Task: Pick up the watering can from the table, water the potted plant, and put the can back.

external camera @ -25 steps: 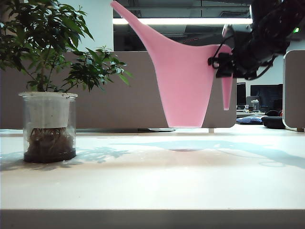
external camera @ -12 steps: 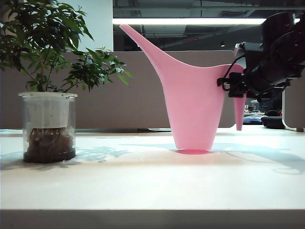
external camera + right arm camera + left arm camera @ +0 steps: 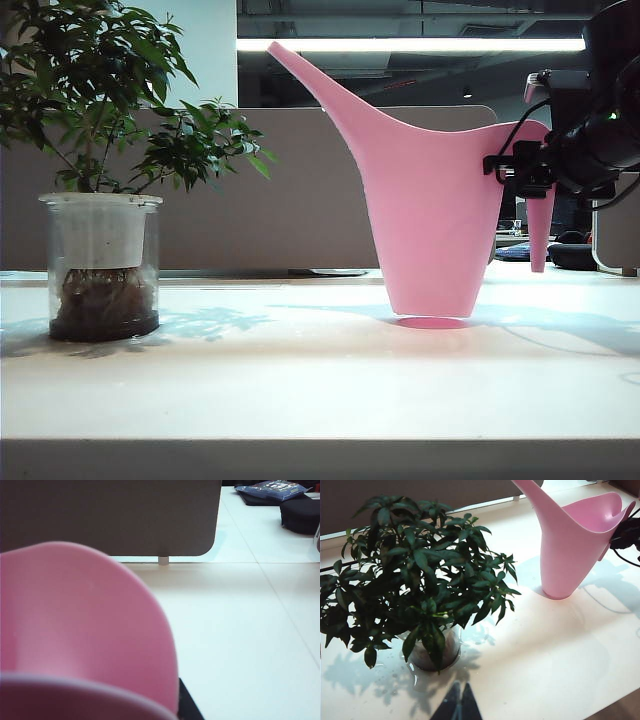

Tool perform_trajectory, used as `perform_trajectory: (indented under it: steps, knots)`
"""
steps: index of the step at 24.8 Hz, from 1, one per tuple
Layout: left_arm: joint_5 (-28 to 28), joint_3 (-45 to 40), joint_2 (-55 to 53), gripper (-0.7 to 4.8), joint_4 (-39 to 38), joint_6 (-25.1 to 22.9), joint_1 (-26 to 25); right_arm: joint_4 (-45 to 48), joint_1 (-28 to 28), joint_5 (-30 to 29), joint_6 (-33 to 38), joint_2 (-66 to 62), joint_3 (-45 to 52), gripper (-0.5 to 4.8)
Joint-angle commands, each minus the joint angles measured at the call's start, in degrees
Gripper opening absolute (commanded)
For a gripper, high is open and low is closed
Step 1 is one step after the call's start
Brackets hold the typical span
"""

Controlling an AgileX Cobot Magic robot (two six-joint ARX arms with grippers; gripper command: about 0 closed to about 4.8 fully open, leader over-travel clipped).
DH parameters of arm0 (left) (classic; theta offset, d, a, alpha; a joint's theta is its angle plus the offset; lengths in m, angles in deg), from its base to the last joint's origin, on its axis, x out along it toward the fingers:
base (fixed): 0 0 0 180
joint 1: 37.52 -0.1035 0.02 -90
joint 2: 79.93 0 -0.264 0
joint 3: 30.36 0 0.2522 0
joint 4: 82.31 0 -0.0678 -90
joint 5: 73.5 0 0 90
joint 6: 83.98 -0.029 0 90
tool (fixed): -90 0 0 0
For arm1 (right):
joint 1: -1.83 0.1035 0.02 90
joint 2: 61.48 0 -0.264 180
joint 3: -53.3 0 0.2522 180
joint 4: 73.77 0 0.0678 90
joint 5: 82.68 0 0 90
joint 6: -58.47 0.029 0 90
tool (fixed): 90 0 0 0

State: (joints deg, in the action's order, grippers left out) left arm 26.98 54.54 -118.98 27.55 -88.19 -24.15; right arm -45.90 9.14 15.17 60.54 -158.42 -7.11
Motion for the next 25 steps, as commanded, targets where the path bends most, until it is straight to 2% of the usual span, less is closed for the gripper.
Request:
perform_trajectory:
  steps: [1, 4, 6, 11, 15, 18, 25]
  knots:
    - [0.2, 0.1, 0.1, -0.05, 0.7, 0.1, 0.0, 2.0, 0.0, 0.0, 0.9, 0.7, -0.5, 1.83]
    - [0.2, 0.1, 0.1, -0.05, 0.7, 0.1, 0.0, 0.8, 0.0, 0.0, 0.9, 0.7, -0.5, 1.86]
    - [0.2, 0.1, 0.1, -0.05, 0.7, 0.1, 0.0, -0.6, 0.0, 0.0, 0.7, 0.7, -0.5, 2.15]
    - [0.2, 0.1, 0.1, -0.05, 0.7, 0.1, 0.0, -2.7, 0.0, 0.0, 0.7, 0.7, -0.5, 2.16]
    - [0.2, 0.1, 0.1, -0.05, 0.7, 0.1, 0.0, -6.3, 0.0, 0.0, 0.7, 1.3, -0.5, 2.55]
    - [0.2, 0.1, 0.1, -0.05, 0.7, 0.1, 0.0, -8.0, 0.0, 0.0, 0.6, 2.4, -0.5, 2.57]
    - [0.2, 0.1, 0.1, -0.05, 1.5, 0.1, 0.0, -20.8, 0.0, 0.0, -1.3, 10.7, -0.4, 2.57]
